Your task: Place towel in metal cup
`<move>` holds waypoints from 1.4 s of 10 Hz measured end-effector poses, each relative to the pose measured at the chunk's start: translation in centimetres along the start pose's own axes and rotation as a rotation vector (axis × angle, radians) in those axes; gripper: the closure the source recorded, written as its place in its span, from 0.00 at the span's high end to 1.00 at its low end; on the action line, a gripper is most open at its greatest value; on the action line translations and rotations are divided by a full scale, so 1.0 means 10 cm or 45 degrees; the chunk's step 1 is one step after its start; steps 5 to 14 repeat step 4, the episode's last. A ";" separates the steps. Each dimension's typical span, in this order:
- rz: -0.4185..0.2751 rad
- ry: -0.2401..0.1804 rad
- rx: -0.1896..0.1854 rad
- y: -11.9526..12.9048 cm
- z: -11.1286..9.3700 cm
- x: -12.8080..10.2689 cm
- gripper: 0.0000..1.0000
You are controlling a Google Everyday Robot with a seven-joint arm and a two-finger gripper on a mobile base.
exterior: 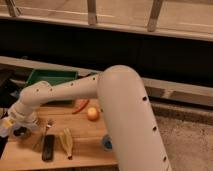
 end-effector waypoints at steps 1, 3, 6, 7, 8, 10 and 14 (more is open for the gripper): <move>0.003 -0.001 0.002 -0.01 -0.01 0.00 0.78; 0.005 -0.001 0.002 -0.01 -0.01 0.00 0.78; 0.004 0.000 0.001 -0.01 0.00 0.00 0.78; 0.004 0.000 0.001 -0.01 0.00 0.00 0.78; 0.004 0.000 0.001 -0.01 0.00 0.00 0.78; 0.004 0.000 0.001 -0.01 0.00 0.00 0.78; 0.004 0.000 0.001 -0.01 0.00 0.00 0.78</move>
